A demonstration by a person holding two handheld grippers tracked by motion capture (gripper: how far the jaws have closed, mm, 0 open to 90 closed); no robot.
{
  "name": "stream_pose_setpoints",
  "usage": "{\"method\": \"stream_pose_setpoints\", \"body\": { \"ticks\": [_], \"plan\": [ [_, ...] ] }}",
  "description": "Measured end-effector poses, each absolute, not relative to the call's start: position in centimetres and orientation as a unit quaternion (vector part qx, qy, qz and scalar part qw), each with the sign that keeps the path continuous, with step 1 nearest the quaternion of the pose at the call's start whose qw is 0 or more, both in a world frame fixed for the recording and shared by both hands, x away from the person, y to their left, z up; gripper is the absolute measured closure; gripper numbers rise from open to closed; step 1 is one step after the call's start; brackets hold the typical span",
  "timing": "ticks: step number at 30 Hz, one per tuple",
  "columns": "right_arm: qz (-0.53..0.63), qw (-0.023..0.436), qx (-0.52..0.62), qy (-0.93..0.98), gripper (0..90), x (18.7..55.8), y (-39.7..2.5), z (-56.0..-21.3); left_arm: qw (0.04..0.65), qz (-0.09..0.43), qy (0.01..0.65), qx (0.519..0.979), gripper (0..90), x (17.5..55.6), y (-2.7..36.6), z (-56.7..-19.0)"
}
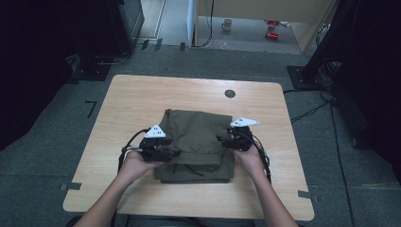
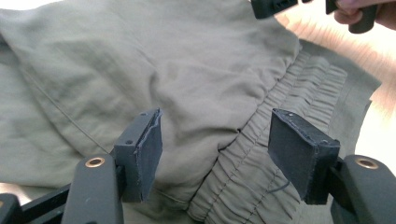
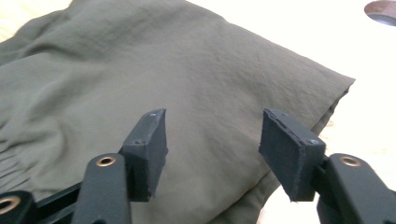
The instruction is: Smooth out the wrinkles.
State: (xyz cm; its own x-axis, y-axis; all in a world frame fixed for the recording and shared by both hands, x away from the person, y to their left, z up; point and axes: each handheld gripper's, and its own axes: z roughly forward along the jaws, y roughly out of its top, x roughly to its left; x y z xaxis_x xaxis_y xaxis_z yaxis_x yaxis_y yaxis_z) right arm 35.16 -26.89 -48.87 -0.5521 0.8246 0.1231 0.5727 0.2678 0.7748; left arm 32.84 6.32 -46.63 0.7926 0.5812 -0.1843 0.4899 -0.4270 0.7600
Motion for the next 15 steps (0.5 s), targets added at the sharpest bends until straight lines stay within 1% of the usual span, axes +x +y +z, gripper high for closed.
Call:
{"method": "stream_pose_setpoints", "body": {
  "ticks": [5, 11, 15],
  "plan": [
    [0.424, 0.154, 0.441, 0.776, 37.2, 34.8, -27.4, -48.3, 0.440, 0.073, 0.322, 0.835, 34.8, 33.2, 7.3, -46.0],
    [0.418, 0.148, 0.436, 0.783, 31.7, 34.2, -27.8, -48.1, 0.443, 0.089, 0.333, 0.827, 34.6, 33.7, 8.7, -45.7],
    [0.419, 0.148, 0.438, 0.782, 31.0, 33.7, -28.3, -48.0, 0.442, 0.096, 0.339, 0.825, 34.6, 34.0, 9.5, -45.5]
  ]
}}
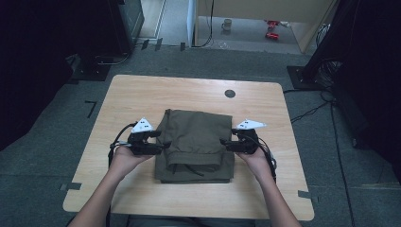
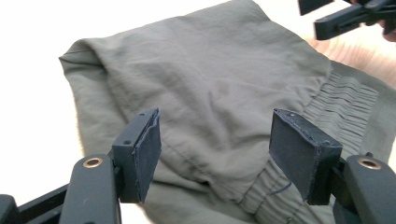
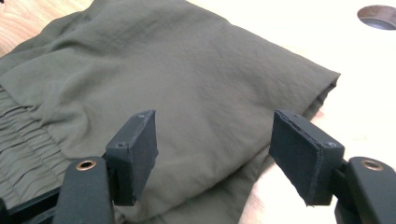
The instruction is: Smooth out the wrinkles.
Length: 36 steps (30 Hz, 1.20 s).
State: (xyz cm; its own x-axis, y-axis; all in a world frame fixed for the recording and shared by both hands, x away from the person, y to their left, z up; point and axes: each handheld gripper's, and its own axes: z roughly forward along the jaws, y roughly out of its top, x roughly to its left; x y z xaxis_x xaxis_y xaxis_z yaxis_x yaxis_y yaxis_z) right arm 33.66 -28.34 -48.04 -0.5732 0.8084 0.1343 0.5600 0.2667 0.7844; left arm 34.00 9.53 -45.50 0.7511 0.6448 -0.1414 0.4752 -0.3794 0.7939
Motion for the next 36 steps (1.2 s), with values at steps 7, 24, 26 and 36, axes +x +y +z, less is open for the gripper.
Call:
{"method": "stream_pose_setpoints", "body": {
  "ticks": [7, 24, 26, 36],
  "plan": [
    [0.426, 0.154, 0.445, 0.772, 29.0, 33.0, -29.5, -47.9, 0.433, 0.112, 0.349, 0.824, 34.6, 34.3, 10.9, -45.6],
    [0.406, 0.181, 0.452, 0.774, 24.8, 32.0, -32.3, -48.4, 0.409, 0.134, 0.388, 0.815, 34.6, 35.0, 14.0, -47.0],
    [0.401, 0.182, 0.455, 0.774, 24.3, 32.0, -32.7, -48.6, 0.406, 0.137, 0.392, 0.814, 34.7, 35.2, 14.4, -47.3],
    [0.397, 0.189, 0.480, 0.759, 22.8, 32.2, -35.0, -49.7, 0.379, 0.158, 0.427, 0.806, 34.7, 35.9, 16.0, -48.9]
  ]
}}
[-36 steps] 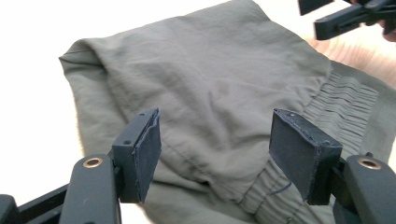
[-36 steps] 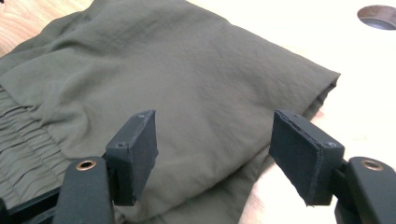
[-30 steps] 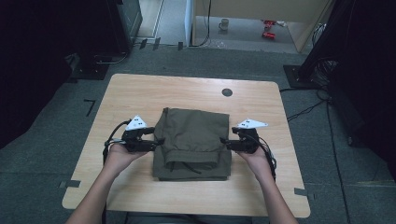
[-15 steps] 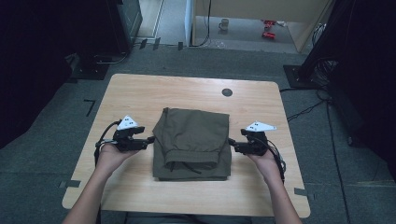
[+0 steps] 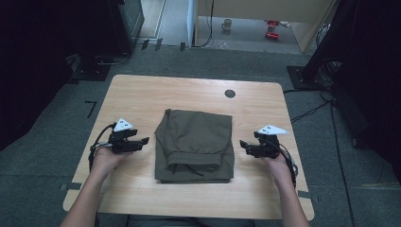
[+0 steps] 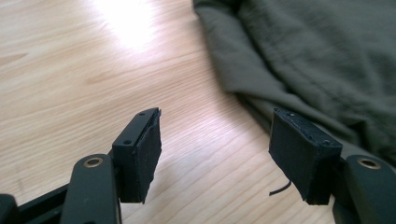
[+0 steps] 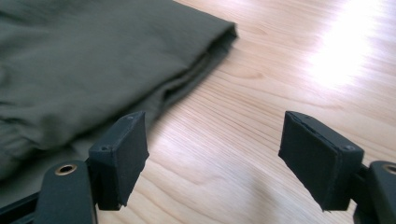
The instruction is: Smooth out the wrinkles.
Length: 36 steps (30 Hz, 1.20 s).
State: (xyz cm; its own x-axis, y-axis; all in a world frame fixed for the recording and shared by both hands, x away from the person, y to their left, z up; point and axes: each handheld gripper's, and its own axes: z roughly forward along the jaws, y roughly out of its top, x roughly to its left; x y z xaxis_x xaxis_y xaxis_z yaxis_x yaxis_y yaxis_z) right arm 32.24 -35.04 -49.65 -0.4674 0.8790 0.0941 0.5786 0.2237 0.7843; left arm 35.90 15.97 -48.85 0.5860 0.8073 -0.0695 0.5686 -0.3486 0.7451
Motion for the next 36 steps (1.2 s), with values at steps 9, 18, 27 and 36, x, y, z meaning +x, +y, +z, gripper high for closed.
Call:
{"method": "stream_pose_setpoints", "body": {
  "ticks": [9, 18, 27, 36],
  "plan": [
    [0.379, 0.190, 0.494, 0.759, 20.3, 32.5, -36.5, -50.8, 0.350, 0.170, 0.448, 0.805, 34.7, 36.4, 17.2, -49.8],
    [0.363, 0.190, 0.512, 0.755, 20.3, 32.8, -38.0, -51.7, 0.346, 0.175, 0.458, 0.800, 34.6, 36.7, 18.4, -50.3],
    [0.352, 0.207, 0.508, 0.759, 19.1, 32.9, -38.6, -52.4, 0.339, 0.186, 0.449, 0.806, 33.5, 36.7, 18.8, -51.1],
    [0.341, 0.210, 0.514, 0.759, 12.5, 32.8, -38.3, -52.4, 0.355, 0.199, 0.445, 0.798, 25.8, 36.5, 18.6, -51.7]
  ]
}}
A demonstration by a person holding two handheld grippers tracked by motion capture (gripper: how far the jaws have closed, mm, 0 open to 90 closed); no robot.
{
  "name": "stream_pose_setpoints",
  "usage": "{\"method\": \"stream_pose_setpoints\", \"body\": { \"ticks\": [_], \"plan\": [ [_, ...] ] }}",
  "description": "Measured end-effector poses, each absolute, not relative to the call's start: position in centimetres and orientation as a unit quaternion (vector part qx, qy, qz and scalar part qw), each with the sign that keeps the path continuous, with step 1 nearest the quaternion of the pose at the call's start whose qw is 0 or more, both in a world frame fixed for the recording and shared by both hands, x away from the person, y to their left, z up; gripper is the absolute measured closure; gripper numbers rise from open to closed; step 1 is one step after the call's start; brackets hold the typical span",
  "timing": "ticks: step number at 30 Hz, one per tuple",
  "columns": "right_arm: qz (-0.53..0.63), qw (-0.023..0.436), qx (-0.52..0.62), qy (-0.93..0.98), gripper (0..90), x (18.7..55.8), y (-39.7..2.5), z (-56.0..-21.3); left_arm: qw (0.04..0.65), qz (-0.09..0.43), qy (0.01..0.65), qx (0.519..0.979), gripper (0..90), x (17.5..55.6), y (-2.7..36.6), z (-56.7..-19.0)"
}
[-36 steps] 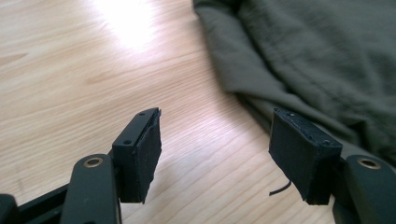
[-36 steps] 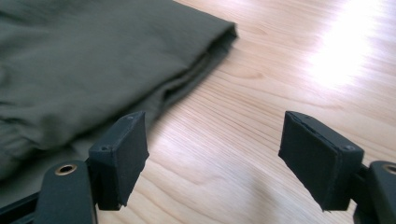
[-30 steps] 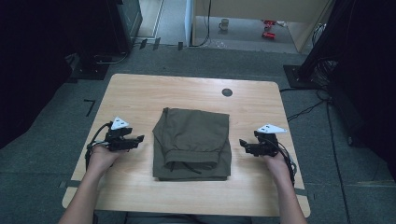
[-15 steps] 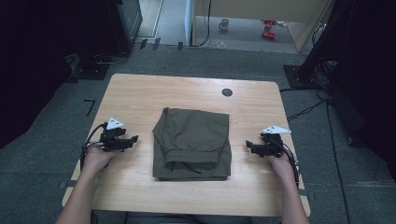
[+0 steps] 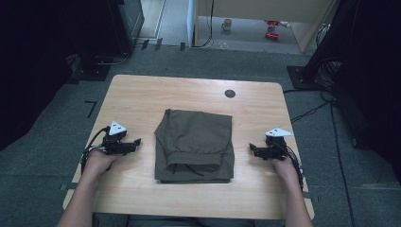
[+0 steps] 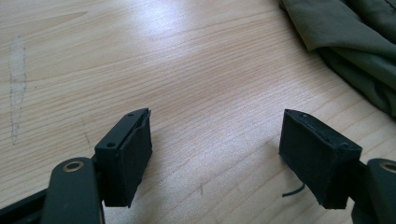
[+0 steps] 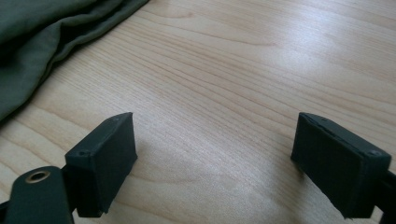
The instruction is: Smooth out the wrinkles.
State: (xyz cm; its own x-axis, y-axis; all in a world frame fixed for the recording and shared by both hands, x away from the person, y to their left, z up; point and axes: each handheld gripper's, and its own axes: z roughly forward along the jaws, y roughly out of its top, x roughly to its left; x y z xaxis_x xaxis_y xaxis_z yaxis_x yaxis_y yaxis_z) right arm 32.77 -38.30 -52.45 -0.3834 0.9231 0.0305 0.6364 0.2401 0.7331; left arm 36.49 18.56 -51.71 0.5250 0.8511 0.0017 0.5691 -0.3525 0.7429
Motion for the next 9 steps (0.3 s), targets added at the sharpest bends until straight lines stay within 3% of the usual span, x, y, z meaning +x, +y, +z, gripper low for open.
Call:
{"method": "stream_pose_setpoints", "body": {
  "ticks": [9],
  "plan": [
    [0.330, 0.222, 0.540, 0.742, 10.0, 32.36, -38.01, -52.46, 0.342, 0.206, 0.467, 0.789, 18.2, 36.42, 18.14, -51.73]
  ]
}}
